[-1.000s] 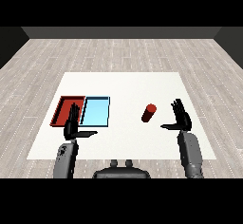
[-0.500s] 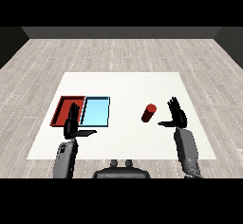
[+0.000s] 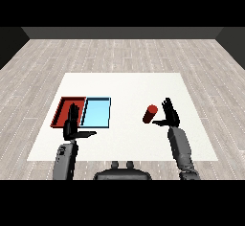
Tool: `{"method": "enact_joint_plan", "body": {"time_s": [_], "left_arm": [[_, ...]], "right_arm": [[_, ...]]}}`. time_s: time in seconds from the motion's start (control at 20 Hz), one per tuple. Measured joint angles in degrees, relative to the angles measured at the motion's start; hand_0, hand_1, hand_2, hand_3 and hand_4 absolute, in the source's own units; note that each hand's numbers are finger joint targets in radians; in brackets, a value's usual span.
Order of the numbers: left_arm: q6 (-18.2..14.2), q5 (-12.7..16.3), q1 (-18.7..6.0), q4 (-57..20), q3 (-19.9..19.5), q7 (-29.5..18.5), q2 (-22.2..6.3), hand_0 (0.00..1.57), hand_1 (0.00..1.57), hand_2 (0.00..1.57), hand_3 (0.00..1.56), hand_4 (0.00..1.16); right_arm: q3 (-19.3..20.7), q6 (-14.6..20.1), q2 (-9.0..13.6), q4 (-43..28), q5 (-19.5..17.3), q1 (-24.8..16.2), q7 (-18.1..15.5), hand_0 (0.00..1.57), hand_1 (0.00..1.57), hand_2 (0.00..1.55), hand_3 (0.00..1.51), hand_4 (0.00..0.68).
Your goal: Pick the red can and put it in the red box
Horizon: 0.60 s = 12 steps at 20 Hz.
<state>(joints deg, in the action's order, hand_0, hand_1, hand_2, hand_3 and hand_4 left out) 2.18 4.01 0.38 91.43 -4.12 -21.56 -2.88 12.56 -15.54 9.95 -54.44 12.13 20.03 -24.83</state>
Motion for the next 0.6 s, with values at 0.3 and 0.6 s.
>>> {"method": "enact_joint_plan", "body": {"time_s": [0.3,0.6], "left_arm": [[-0.5,0.4,0.9,3.3,0.4,2.3,0.3,0.0,0.0,0.0,0.0,0.0],[0.2,0.7,0.6,1.7,-0.3,1.1,-0.1,0.0,0.0,0.0,0.0,0.0]], "right_arm": [[-0.9,0.6,-1.4,1.6,0.6,1.0,-0.3,0.0,0.0,0.0,0.0,0.0],[-0.5,0.2,-1.2,5.5,1.8,3.3,-1.1,0.0,0.0,0.0,0.0,0.0]]}}
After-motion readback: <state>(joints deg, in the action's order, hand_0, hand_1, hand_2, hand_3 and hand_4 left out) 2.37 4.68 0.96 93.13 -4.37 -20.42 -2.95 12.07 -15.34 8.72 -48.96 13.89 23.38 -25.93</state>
